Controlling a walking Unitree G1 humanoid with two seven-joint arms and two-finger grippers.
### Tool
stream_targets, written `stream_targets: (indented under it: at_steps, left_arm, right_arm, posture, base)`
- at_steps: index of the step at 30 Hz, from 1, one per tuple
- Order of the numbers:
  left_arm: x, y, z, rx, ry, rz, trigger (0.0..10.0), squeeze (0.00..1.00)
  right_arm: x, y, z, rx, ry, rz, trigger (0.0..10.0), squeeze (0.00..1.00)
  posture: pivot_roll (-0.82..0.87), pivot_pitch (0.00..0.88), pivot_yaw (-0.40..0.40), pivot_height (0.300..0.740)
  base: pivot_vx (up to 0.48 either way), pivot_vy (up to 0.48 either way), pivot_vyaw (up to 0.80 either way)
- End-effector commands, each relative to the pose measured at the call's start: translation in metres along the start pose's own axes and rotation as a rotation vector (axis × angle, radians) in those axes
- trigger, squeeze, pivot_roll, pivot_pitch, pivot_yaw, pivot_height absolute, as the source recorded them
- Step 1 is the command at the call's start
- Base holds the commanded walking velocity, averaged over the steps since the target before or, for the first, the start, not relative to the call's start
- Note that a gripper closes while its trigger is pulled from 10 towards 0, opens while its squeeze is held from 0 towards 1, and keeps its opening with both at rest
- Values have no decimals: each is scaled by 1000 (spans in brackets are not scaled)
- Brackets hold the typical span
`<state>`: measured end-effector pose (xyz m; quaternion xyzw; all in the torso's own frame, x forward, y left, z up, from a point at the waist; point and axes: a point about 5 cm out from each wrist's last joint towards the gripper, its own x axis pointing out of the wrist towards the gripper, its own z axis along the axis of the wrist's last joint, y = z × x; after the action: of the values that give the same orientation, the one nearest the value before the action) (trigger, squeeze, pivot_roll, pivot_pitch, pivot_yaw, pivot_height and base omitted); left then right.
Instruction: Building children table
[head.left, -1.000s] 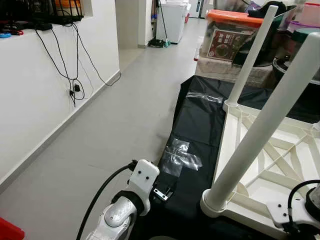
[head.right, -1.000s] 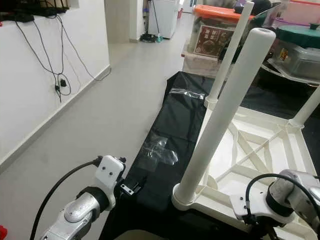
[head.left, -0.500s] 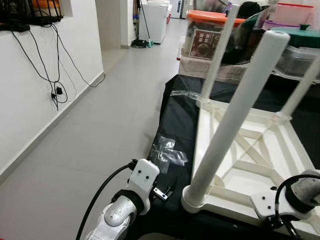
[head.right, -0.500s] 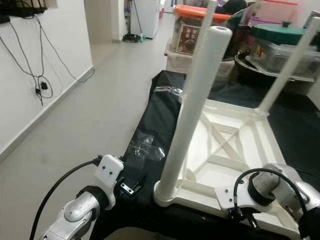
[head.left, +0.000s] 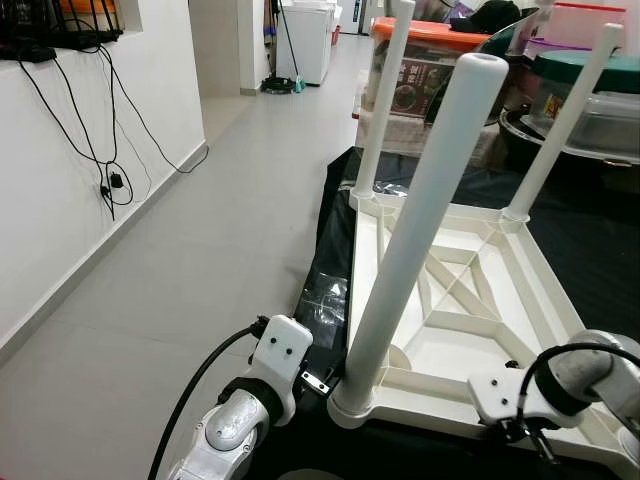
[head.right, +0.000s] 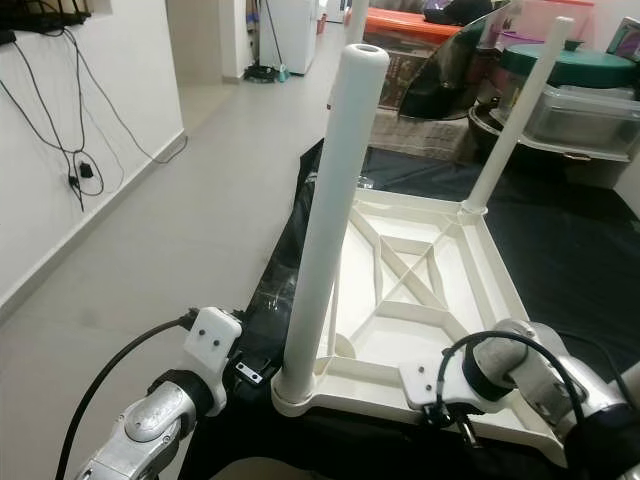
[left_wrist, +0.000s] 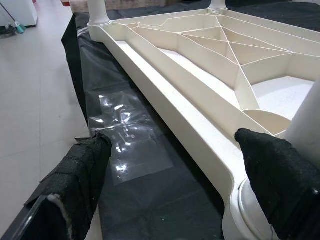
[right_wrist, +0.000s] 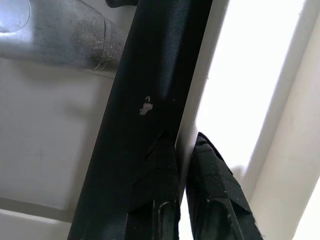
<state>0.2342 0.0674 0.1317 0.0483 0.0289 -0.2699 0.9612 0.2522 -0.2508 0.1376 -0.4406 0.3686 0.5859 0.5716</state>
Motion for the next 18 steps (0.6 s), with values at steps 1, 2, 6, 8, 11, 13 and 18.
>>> stream_targets:
  at_steps: [1, 2, 6, 8, 11, 13, 18]
  left_arm:
    - [2, -4, -4, 3, 18, -22, 10000, 0]
    - [2, -4, -4, 3, 18, -22, 10000, 0]
    - [2, -5, -5, 2, 18, -22, 10000, 0]
    - [2, -5, -5, 2, 18, -21, 10000, 0]
    - [2, -5, -5, 2, 17, -21, 10000, 0]
    - [2, -4, -5, 3, 16, -20, 10000, 0]
    - [0, -2, -5, 5, 13, -17, 10000, 0]
  right_arm:
    - [-1, -6, 24, -99, -47, -18, 10000, 0]
    - [-1, -6, 24, -99, -47, -18, 10000, 0]
    - [-1, -6, 25, -33, -46, -4, 10000, 0]
    - [-1, -6, 26, -33, -53, -1, 10000, 412]
    - [-1, -7, 26, -18, -60, -12, 10000, 1000]
    - [-1, -7, 25, 9, -54, -28, 10000, 984]
    - [-7, -6, 22, 29, -40, -39, 10000, 0]
  posture:
    - [91, 0, -97, 740]
    - [91, 0, -97, 740]
    - [89, 0, -98, 740]
    - [90, 0, -97, 740]
    - [90, 0, -97, 740]
    - [91, 0, -96, 740]
    - [91, 0, -97, 740]
  base:
    - [0, 0, 0]
    - [0, 0, 0]
    - [0, 0, 0]
    - [0, 0, 0]
    - [0, 0, 0]
    - [0, 0, 0]
    - [0, 0, 0]
